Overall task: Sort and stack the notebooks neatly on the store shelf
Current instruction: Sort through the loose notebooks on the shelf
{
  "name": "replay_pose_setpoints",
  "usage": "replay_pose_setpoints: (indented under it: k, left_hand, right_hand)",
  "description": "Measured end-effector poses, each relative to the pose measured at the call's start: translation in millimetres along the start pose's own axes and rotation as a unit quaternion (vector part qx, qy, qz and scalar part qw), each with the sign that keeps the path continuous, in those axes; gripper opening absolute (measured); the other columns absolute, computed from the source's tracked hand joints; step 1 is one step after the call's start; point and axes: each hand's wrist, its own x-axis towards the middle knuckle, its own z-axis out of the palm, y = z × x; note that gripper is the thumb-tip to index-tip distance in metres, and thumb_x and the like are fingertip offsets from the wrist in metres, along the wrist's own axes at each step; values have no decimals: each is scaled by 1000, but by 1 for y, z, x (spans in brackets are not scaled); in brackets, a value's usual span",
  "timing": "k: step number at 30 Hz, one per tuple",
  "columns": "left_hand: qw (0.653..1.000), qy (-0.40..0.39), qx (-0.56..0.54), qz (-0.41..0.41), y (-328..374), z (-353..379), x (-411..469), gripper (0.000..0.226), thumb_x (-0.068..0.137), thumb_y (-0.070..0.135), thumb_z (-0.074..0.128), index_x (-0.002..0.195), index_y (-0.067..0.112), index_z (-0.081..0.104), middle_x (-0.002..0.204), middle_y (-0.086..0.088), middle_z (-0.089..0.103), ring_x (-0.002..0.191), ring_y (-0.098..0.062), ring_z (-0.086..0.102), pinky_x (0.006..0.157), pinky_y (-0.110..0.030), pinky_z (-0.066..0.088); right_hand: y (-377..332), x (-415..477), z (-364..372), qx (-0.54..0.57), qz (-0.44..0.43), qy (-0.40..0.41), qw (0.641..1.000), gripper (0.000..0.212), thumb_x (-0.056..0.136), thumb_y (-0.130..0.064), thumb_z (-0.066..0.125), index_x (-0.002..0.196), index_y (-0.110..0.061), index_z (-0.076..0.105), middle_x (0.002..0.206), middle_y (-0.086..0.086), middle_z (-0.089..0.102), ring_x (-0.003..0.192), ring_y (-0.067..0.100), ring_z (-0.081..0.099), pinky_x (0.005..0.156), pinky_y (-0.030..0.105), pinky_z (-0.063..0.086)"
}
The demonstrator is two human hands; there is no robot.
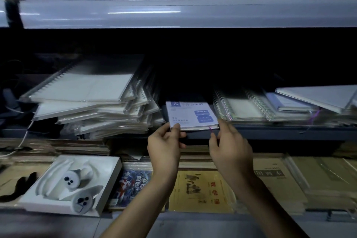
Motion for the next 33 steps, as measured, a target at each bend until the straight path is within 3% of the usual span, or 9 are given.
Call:
replay_pose_setpoints:
  k: [3,5,8,10,14,20,25,28,33]
  left_hand:
    - [999,-28,14,9,-5,-1,-6,42,107,24,60,148,16,57,82,2,79,58,-11,68,71,-38,56]
    - [997,-54,44,29,-6,-2,-12,47,105,16,61,151,21,52,84,-1,78,69,-17,72,79,-45,61]
    - [989,-52,122,57,-5,-4,-21,58,101,11,64,155,25,44,95,2,71,77,-4,68,70,-19,56]
    - [986,-42,148,64,-3,-8,-29,62,101,13,65,158,25,40,105,6,66,82,4,65,68,-13,52]
    - [974,-43,188,122,1,-12,-46,48,101,21,66,146,28,53,105,10,64,89,-1,65,77,-24,56]
    - [948,-89,201,230,6,16,-63,28,101,25,66,128,33,64,106,15,64,95,-6,65,84,-36,58]
    - [890,-137,263,346,-4,65,-71,32,103,28,63,135,29,61,118,17,59,110,0,60,92,-30,54]
    - [840,-154,313,415,-6,98,-74,34,103,26,60,137,28,59,124,12,58,117,-11,58,97,-34,50]
    - [746,-168,360,535,10,167,-73,46,95,22,51,141,17,58,130,-3,62,121,-23,53,100,-37,40]
  right_hand:
    - [-3,-4,-1,-25,-3,-11,1000,57,104,-36,45,157,-18,34,142,2,57,101,24,67,71,32,47]
    - [0,-5,-2,-16,-3,-17,1000,58,103,-35,47,157,-22,32,134,1,60,94,22,66,67,30,43]
    - [6,-7,-7,14,-3,-20,1000,60,101,-32,50,158,-27,33,121,0,62,84,19,62,64,29,40]
    - [10,-7,-12,29,1,-16,999,59,101,-30,52,158,-29,35,120,-2,62,82,16,60,64,28,40]
    - [22,-10,-21,49,-16,5,999,52,100,-27,57,151,-25,47,116,-4,64,79,10,57,65,26,39]
    - [44,-12,-41,40,-41,27,998,46,99,-24,57,145,-20,54,120,-1,63,98,22,65,72,30,47]
    - [77,-7,-70,53,-1,100,994,43,99,-21,58,142,-18,57,127,1,60,110,26,61,88,41,54]
    - [100,-2,-89,83,55,156,983,39,100,-22,57,139,-23,58,123,-1,60,107,23,62,86,41,55]
    - [135,3,-118,135,119,231,956,27,98,-17,61,124,-22,66,112,-2,64,92,17,65,74,28,49]
